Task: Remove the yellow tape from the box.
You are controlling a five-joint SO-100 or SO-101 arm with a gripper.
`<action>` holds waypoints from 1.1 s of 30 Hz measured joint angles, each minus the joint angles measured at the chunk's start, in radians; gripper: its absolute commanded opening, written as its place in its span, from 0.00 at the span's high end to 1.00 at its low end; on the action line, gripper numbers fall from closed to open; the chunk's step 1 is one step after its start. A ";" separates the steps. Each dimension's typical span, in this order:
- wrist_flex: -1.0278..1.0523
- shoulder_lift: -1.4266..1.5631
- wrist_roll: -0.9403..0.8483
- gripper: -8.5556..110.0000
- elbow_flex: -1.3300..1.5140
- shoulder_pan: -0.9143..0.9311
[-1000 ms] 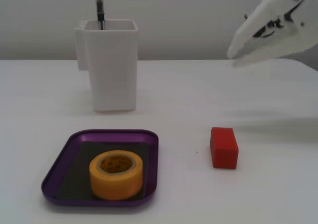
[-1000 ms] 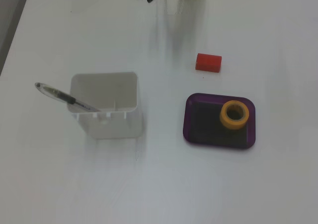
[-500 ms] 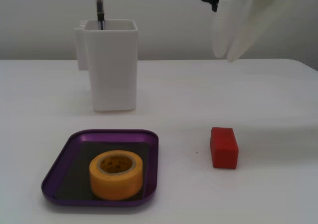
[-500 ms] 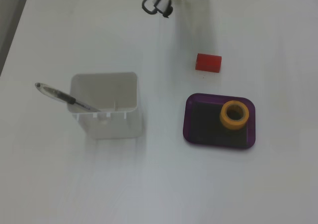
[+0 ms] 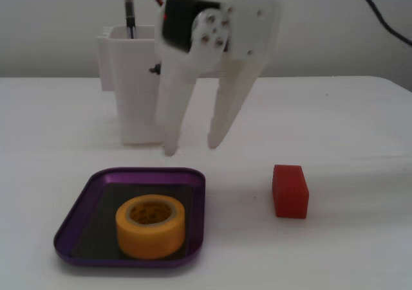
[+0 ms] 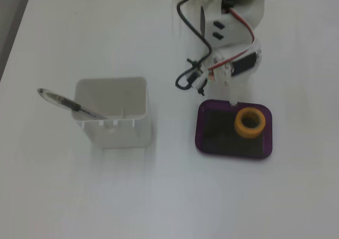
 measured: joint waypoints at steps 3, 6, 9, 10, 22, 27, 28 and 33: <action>0.000 -0.100 0.000 0.81 -0.098 -0.003; 0.000 -0.176 0.000 0.81 -0.166 -0.014; 0.000 -0.227 0.000 0.81 -0.213 -0.020; 0.000 -0.238 0.000 0.81 -0.229 -0.020; 0.000 -0.267 0.000 0.81 -0.267 -0.014; 0.029 -0.267 0.000 0.81 -0.290 -0.023; 0.038 -0.267 0.000 0.81 -0.298 -0.028; 0.086 -0.267 0.000 0.81 -0.341 -0.078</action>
